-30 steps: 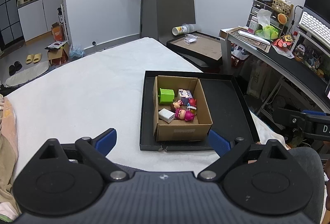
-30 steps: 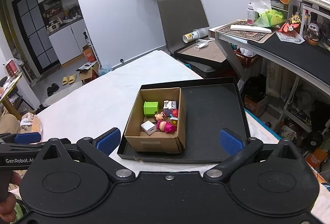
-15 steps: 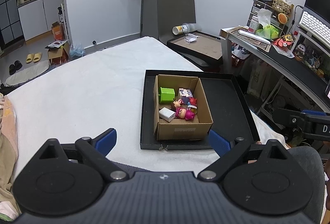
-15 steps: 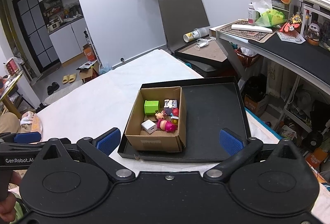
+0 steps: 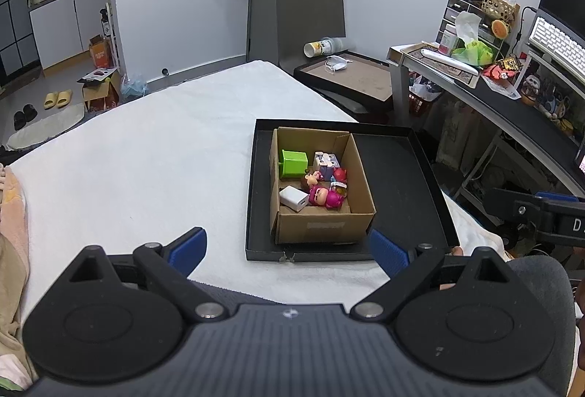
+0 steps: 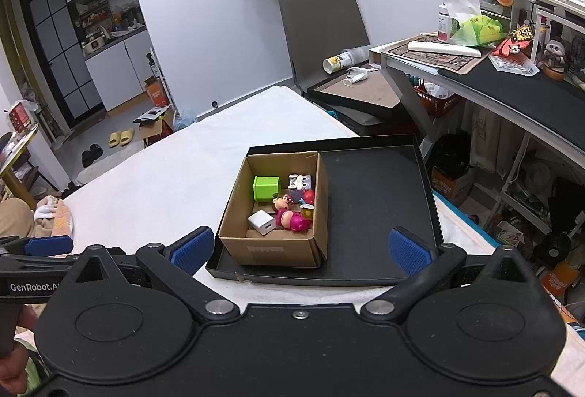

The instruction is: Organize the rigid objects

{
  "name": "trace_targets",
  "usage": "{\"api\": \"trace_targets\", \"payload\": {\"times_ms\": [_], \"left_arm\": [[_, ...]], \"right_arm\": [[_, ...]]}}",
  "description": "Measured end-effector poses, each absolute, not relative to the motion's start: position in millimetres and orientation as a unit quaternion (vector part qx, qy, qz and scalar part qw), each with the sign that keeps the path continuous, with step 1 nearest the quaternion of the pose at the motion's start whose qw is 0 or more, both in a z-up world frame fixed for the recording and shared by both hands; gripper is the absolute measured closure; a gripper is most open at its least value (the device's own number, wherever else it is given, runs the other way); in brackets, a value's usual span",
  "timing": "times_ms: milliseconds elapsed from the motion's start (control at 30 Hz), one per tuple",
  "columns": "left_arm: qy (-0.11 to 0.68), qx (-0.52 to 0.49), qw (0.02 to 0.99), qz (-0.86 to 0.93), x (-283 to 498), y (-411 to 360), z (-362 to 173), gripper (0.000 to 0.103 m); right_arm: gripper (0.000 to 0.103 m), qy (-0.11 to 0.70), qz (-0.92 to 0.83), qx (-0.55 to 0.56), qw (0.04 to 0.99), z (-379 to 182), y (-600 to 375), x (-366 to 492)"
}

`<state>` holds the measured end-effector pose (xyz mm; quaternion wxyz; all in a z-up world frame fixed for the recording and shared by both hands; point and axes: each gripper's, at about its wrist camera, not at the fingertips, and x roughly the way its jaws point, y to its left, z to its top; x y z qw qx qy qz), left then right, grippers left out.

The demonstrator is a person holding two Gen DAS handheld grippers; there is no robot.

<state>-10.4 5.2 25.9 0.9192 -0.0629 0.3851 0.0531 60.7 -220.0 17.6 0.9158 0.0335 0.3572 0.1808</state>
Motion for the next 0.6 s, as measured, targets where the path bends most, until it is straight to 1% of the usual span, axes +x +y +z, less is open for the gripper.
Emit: {"api": "trace_targets", "payload": {"times_ms": [600], "left_arm": [[0.391, -0.065, 0.917, 0.05, -8.6, 4.9, 21.3, 0.008]], "right_arm": [[0.0, 0.36, 0.172, 0.029, 0.917, 14.2, -226.3, 61.4]]}}
